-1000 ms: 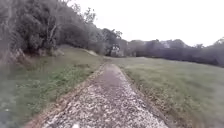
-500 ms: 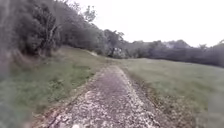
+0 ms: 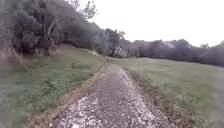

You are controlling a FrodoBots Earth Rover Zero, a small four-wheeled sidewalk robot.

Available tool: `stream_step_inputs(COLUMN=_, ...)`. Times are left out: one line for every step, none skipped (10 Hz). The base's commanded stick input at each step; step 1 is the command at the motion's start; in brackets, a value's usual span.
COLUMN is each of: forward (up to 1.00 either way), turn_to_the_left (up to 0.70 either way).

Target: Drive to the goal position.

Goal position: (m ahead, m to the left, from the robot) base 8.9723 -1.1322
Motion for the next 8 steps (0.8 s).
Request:
stream_step_inputs(forward=0.7, turn_to_the_left=0.0)
stream_step_inputs(forward=0.7, turn_to_the_left=0.0)
stream_step_inputs(forward=0.7, turn_to_the_left=0.0)
stream_step_inputs(forward=0.7, turn_to_the_left=0.0)
stream_step_inputs(forward=0.7, turn_to_the_left=0.0)
stream_step_inputs(forward=0.7, turn_to_the_left=0.0)
stream_step_inputs(forward=0.7, turn_to_the_left=0.0)
stream_step_inputs(forward=0.7, turn_to_the_left=0.0)
